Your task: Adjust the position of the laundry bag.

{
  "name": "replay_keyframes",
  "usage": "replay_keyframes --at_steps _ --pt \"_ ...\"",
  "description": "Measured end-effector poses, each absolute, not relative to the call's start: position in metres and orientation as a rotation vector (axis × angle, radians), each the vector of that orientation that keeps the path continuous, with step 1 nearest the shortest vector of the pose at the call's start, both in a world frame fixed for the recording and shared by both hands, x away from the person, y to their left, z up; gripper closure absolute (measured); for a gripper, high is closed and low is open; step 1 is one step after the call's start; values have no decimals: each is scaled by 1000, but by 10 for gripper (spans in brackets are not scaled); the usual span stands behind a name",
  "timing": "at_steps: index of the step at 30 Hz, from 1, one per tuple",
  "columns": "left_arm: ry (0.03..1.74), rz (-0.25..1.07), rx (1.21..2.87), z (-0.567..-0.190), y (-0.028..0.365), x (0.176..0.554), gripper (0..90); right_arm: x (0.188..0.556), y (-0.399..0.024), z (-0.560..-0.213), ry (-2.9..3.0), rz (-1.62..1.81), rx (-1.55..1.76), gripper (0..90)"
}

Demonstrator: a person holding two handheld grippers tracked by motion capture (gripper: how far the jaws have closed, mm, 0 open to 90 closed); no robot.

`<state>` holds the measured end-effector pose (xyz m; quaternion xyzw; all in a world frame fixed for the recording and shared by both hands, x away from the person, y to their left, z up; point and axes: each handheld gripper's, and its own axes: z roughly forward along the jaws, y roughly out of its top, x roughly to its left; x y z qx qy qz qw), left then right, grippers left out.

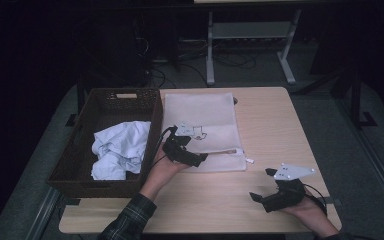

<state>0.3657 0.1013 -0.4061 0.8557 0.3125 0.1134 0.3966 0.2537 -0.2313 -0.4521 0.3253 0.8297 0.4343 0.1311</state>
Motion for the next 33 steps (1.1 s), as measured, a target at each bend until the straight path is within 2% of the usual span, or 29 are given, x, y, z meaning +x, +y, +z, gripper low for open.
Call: replay_keyframes --at_steps 13,15,23,33 --pt "877 343 2123 -403 106 389 93 254 -231 -453 2418 1255 939 0" --pt "885 343 2107 -404 108 392 142 254 -231 -453 2419 1255 939 0" --pt "905 357 2127 -403 101 404 154 254 -230 -453 2422 1247 939 0" --pt "948 382 2124 -403 93 421 210 254 -231 -453 2420 1250 935 0"
